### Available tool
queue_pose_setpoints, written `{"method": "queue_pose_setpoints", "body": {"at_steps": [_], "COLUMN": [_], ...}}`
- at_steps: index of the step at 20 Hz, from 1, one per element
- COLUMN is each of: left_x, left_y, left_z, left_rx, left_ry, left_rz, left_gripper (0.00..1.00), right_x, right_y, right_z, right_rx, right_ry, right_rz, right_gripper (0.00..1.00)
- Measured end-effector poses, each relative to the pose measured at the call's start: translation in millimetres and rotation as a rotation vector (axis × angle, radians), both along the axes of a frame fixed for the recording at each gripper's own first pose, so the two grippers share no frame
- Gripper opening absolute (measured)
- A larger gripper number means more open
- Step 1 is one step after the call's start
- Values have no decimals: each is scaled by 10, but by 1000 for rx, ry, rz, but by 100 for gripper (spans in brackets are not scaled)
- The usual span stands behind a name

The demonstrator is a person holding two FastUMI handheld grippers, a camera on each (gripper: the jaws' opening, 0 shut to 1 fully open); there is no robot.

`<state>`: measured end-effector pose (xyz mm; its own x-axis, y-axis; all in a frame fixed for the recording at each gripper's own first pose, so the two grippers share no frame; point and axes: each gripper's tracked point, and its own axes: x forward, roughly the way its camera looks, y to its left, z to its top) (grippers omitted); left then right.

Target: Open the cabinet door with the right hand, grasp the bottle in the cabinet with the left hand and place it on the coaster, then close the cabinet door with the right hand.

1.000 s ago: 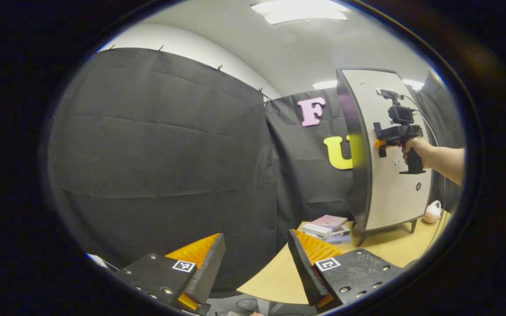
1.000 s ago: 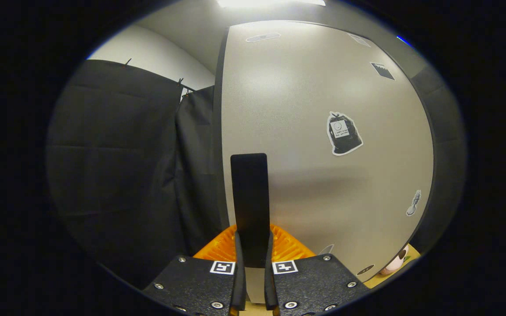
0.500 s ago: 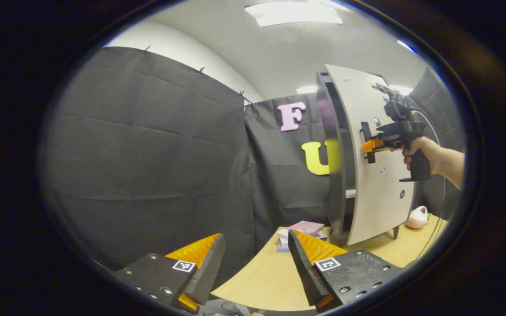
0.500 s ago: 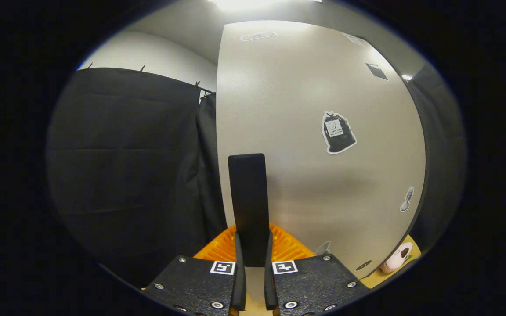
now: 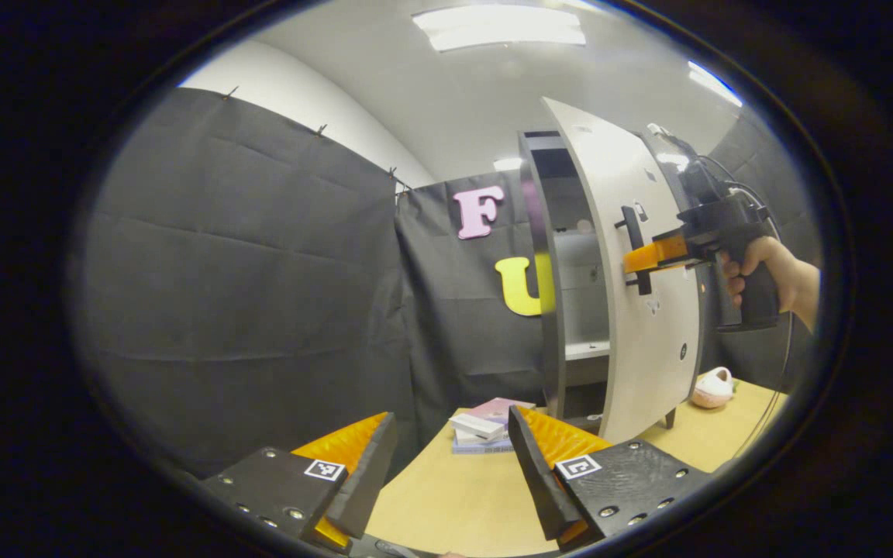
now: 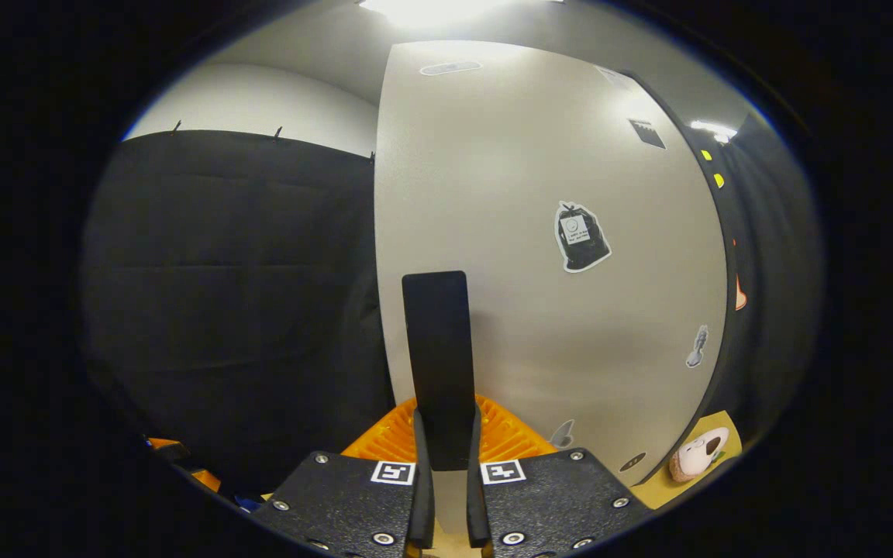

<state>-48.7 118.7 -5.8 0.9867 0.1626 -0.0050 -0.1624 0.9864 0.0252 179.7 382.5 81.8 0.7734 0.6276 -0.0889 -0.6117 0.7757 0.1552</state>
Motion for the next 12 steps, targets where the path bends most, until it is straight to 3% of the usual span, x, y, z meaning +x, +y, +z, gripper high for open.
{"method": "queue_pose_setpoints", "body": {"at_steps": [12], "left_x": [364], "left_y": [-833], "left_z": [129], "left_rx": [-3], "left_ry": [-20], "left_rz": [-145], "left_gripper": [87], "right_x": [-191], "right_y": [-325], "right_z": [44], "right_rx": [25], "right_ry": [-28], "right_rz": [62], "right_gripper": [17]}}
